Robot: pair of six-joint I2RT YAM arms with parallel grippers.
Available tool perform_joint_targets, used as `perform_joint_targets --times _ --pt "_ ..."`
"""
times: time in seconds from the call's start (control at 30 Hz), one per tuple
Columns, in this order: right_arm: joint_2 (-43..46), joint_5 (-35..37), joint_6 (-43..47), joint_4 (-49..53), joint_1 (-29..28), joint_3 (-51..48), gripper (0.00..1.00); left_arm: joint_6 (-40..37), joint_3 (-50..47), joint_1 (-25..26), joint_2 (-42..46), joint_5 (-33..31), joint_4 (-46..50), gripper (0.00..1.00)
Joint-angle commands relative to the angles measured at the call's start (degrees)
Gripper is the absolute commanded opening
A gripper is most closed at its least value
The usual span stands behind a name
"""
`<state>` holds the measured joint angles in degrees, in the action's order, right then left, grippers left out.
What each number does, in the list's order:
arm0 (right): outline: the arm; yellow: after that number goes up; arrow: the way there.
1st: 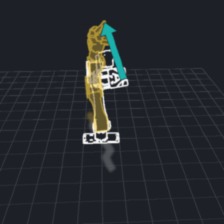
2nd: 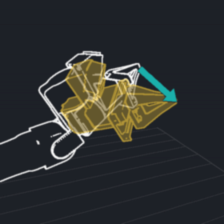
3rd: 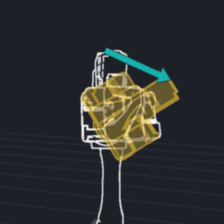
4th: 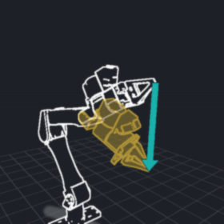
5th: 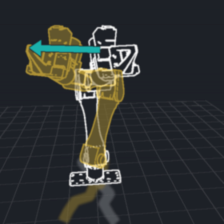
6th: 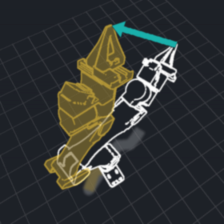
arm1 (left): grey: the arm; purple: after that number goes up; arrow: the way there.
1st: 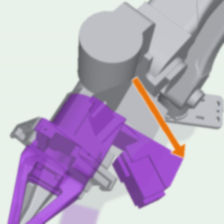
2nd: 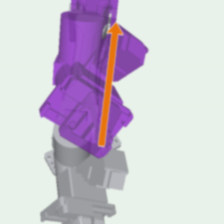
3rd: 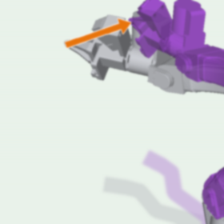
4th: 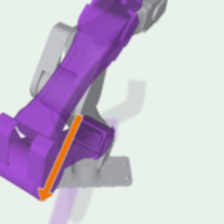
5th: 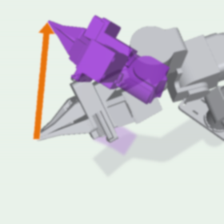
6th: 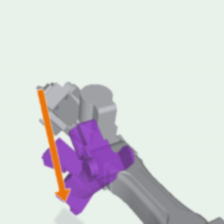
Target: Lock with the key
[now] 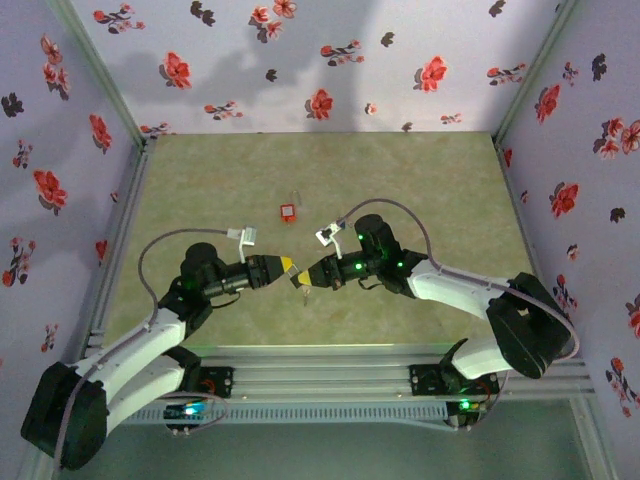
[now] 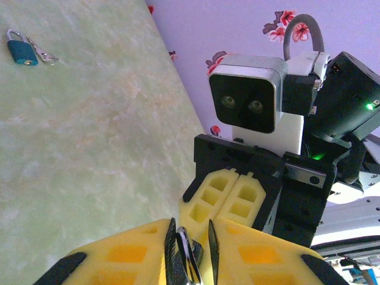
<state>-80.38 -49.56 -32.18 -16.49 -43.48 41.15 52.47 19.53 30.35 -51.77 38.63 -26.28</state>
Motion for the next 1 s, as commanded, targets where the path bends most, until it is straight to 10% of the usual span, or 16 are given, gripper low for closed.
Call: perform_joint_targets --times 0.0,0.63,0.97 --pt "0.15 -0.45 -0.67 -2.3 -0.28 -0.23 0.0 -1.22 -0.72 -0.47 0.88 1.8 -0.79 0.24" --pt "-0.38 -0.52 -1.08 -2.66 -0.26 -0.14 0.0 -3.48 -0.39 -0.47 0.97 1.71 2.42 0.18" --pt "-0.06 -3.62 -2.97 -5.26 -0.22 -0.61 0.0 -4.57 -0.59 -0.49 0.98 1.71 3.18 0.0"
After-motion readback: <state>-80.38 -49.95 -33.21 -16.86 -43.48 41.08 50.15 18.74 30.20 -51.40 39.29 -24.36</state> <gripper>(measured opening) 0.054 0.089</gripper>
